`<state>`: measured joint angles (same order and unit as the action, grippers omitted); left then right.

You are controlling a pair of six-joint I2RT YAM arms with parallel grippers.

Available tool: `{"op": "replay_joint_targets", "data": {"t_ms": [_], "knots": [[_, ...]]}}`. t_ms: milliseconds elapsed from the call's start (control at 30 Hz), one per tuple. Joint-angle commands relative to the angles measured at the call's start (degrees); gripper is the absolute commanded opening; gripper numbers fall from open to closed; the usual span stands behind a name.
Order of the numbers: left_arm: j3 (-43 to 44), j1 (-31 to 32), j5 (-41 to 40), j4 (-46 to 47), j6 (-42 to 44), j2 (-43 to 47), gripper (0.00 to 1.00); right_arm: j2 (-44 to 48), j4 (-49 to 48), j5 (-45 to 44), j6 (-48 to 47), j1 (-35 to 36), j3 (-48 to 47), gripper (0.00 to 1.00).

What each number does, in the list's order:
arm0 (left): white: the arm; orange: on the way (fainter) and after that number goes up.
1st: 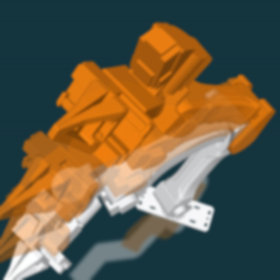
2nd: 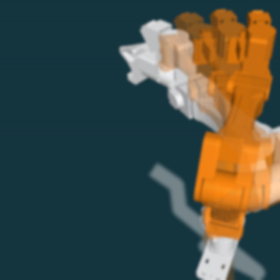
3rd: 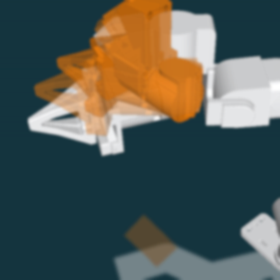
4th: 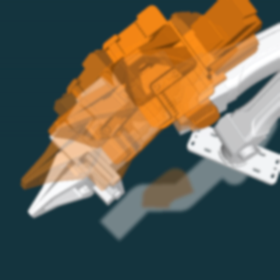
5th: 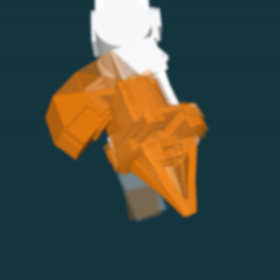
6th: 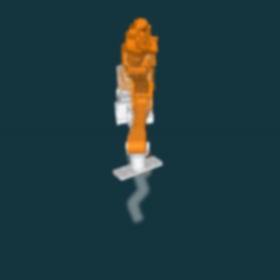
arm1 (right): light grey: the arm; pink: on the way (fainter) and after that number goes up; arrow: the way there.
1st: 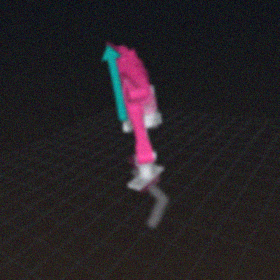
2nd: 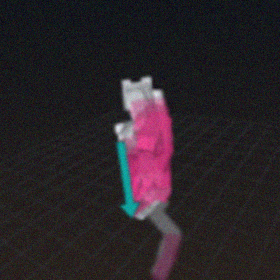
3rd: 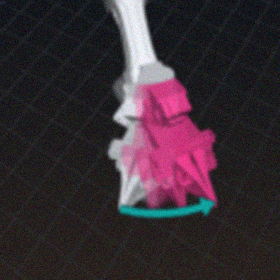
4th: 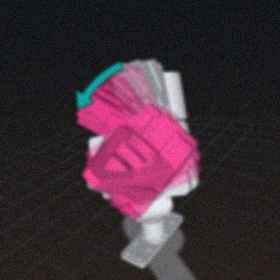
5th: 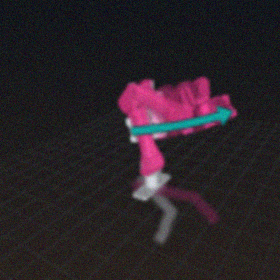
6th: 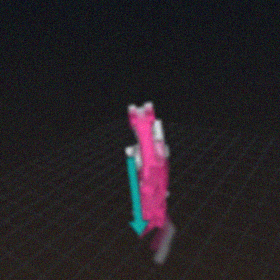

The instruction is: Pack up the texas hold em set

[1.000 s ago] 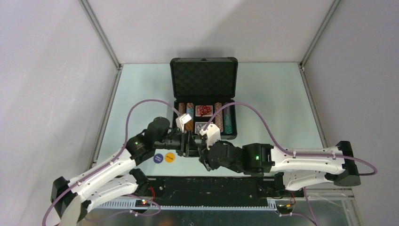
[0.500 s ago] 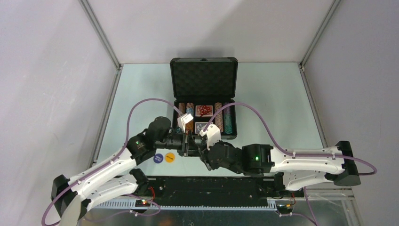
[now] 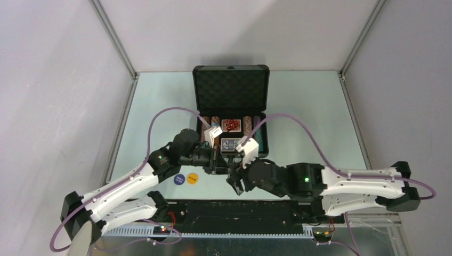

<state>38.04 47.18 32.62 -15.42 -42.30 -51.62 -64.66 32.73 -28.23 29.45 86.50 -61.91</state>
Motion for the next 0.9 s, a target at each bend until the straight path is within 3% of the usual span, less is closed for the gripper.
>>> {"op": "replay_joint_targets", "data": {"t_ms": [0,100,200,433,633,800,867], "knots": [[5.1,0.1,-4.1,0.3,8.4,-3.1,0.0,7.1,-1.8,-3.4,0.0,1.3,-0.3,0.68],[8.3,0.0,-8.5,-2.5,13.4,-5.4,0.0,10.5,3.0,-9.5,5.2,-0.3,0.5,0.7],[14.9,0.0,-15.7,-6.6,21.6,-10.0,0.0,12.6,12.2,-8.8,16.0,-10.3,3.0,0.71],[24.3,0.5,-24.2,-8.2,38.8,-19.0,0.0,24.6,11.3,9.7,19.9,-36.1,18.5,0.71],[28.3,0.7,-15.3,-7.5,52.9,-26.9,0.0,29.9,12.5,17.0,15.0,-49.3,21.6,0.71],[31.1,1.1,-9.9,-6.2,58.8,-33.7,0.0,31.4,12.5,19.8,13.2,-51.8,23.6,0.71],[28.4,2.3,-7.5,-2.9,63.2,-35.2,0.0,31.5,11.9,20.7,13.0,-52.1,24.5,0.71]]}}
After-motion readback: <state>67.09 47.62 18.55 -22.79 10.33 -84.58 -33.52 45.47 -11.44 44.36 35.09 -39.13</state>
